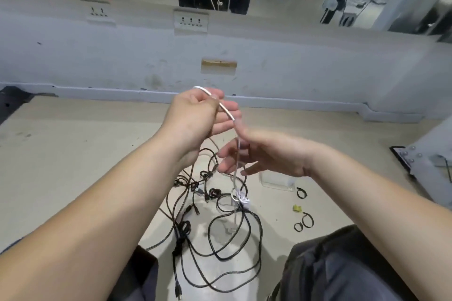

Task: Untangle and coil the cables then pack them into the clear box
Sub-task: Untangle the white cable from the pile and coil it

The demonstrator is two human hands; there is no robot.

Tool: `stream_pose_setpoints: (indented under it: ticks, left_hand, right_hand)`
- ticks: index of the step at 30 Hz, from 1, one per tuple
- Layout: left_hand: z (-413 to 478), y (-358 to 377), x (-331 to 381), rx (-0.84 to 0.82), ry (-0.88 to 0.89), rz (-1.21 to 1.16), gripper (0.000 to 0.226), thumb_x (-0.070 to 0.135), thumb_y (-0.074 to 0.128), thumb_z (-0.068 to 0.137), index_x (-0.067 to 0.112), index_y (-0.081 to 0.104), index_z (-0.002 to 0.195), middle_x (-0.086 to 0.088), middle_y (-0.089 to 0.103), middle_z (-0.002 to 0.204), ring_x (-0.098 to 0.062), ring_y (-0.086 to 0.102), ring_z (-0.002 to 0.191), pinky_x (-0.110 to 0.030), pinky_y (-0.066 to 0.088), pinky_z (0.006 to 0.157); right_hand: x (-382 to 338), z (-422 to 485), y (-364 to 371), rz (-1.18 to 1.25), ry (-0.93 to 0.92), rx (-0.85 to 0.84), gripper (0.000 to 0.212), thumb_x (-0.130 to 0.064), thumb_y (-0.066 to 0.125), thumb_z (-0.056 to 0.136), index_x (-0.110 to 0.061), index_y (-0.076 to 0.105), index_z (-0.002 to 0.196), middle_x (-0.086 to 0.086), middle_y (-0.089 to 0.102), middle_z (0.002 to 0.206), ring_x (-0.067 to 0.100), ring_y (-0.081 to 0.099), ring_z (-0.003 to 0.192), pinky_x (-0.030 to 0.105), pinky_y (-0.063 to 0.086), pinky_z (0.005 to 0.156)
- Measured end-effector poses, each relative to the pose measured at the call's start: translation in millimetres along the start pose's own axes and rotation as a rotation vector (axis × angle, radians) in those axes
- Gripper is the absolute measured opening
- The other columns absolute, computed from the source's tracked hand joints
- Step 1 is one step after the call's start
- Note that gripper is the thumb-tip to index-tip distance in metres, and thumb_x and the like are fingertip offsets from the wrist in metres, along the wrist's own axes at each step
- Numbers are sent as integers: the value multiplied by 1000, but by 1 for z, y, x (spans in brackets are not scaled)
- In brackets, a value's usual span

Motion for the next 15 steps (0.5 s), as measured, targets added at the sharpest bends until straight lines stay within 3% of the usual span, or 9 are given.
stream_pose_setpoints:
  ticks: [1,3,5,7,10,14,15]
  left_hand:
    - [2,0,1,-7,-12,-68,15,6,44,108,4,58,113,-13,81,89,-26,80,85,-29,64,66]
    - [3,2,0,-40,-49,-218,15,3,41,108,3,55,114,-16,80,93,-29,80,91,-32,65,70]
    - [5,5,-3,-60,-61,-338,16,1,40,108,3,54,114,-19,79,100,-30,79,95,-35,65,74]
    - [8,3,-10,-35,-65,-294,15,4,41,108,5,55,113,-19,75,110,-27,78,97,-35,65,77]
    - [-1,-7,-25,-18,-126,149,18,4,48,104,8,62,114,-15,74,113,-22,74,96,-36,63,84]
    - [-27,-16,-31,-257,-226,406,41,3,46,100,23,76,80,-8,79,93,-22,74,85,-35,56,82]
    - [-32,-17,-30,-310,-246,415,41,7,43,102,23,76,83,-9,80,96,-22,76,87,-36,55,84]
  right_hand:
    - [5,-4,2,-107,18,22,44,-52,61,96,-16,64,122,9,72,122,20,66,113,44,45,102]
    - [15,-10,7,-416,62,155,19,-17,66,98,-12,66,116,8,70,109,18,63,96,43,52,99]
    - [19,-11,12,-600,128,325,13,-11,57,101,-6,68,105,14,71,99,21,59,83,46,56,84]
    - [12,-14,19,-404,80,452,19,-10,46,105,-5,65,101,17,71,93,25,59,79,42,53,66]
    - [-11,-18,22,12,-118,553,18,-16,44,110,-9,61,108,14,68,87,23,59,65,27,48,51]
    - [-30,-15,26,263,-251,556,21,-18,51,108,-8,64,120,12,69,81,21,61,60,30,50,52]
    - [-31,-13,27,298,-249,561,22,-18,53,107,-6,64,122,13,69,81,21,61,60,31,49,54]
Point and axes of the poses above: each hand's wrist, its own z-axis towards the middle knuckle, its own y-axis out of the palm, x = y × z, the point moved 1 cm from there along z, towards the middle knuckle
